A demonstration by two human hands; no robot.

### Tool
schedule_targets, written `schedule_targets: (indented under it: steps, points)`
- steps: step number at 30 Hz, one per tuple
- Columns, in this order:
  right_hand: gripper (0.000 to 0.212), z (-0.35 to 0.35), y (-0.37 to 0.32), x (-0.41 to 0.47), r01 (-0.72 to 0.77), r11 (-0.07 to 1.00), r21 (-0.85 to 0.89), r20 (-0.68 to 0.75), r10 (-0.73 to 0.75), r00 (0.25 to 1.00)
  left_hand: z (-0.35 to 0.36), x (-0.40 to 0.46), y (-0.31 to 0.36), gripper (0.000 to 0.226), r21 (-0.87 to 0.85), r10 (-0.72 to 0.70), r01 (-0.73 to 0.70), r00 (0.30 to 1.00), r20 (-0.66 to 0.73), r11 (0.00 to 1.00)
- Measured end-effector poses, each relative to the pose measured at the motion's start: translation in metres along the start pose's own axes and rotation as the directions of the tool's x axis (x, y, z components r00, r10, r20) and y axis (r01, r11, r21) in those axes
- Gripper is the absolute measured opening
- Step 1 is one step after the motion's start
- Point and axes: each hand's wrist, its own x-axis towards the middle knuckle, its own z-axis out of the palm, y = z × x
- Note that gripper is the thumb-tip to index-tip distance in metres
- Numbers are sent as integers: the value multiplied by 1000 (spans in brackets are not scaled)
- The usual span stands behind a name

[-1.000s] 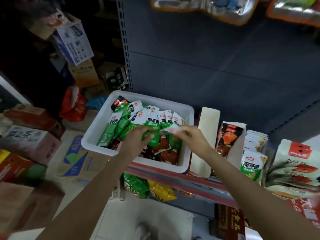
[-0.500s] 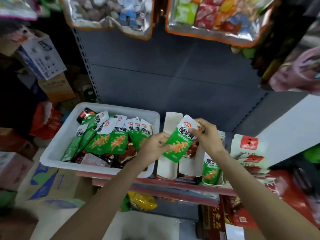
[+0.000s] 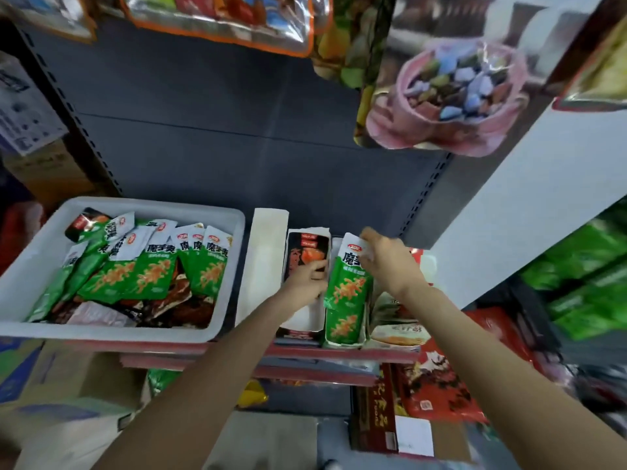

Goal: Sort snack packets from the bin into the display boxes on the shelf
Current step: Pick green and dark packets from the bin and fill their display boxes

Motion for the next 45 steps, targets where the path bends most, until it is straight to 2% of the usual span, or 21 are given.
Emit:
schedule_targets:
  steps: [4,7,14,17,19,21,24,27,29,30,32,35,37,40,42,45]
  points:
    - [29,0,4,5,84,981,-177,114,-64,991,4,-3,1,56,-42,-19,18,1000,-12,999]
    - [28,8,3,7,106,970,-217,195,-63,979,7,-5,5,52,-82,-14,12,1000,-26,997]
    - [23,28,9,10,88,967,-240,245,-27,969,8,-1,0,47,-123,15,-28,995,-102,992]
    - [24,28,9,11,95,974,-206,268,-38,963,8,-3,-3,44,-57,59,-66,992,-116,996]
    - [21,27,8,11,80,990,-118,269,-45,962,4,-5,-5,40,9,118,-117,984,-135,993]
    - [17,27,4,11,75,997,-11,226,-71,972,-6,-11,-3,31,81,210,-197,953,-218,977]
    - [17,30,-15,13,128,987,97,137,-141,980,-30,-26,-3,22,236,354,-284,863,-359,930]
    - [21,41,-47,19,142,963,230,130,-175,976,-69,-42,-18,21,495,482,-231,741,-469,837]
    - [25,53,-73,25,157,940,303,140,-207,968,-100,-51,-31,22,577,518,-165,676,-525,800]
    - [26,59,-87,28,168,933,319,149,-225,963,-117,-54,-40,23,605,516,-121,665,-539,787]
    - [31,74,-115,34,201,922,332,164,-266,950,-150,-59,-56,31,641,467,-7,691,-551,767]
    - [47,98,-161,44,194,921,339,227,-280,933,-193,-63,-73,51,662,339,130,776,-531,738]
    - [60,112,-192,55,100,930,353,328,-223,918,-215,-63,-81,59,701,288,157,833,-472,696]
    - [77,141,-224,76,-147,942,302,498,-24,867,-238,-59,-90,66,734,127,195,925,-358,650]
    - [75,159,-235,85,-237,936,259,532,66,844,-249,-57,-94,60,670,71,183,940,-334,720]
    - [43,172,-248,76,-212,913,347,419,51,906,-255,-56,-96,39,604,134,120,924,-358,788]
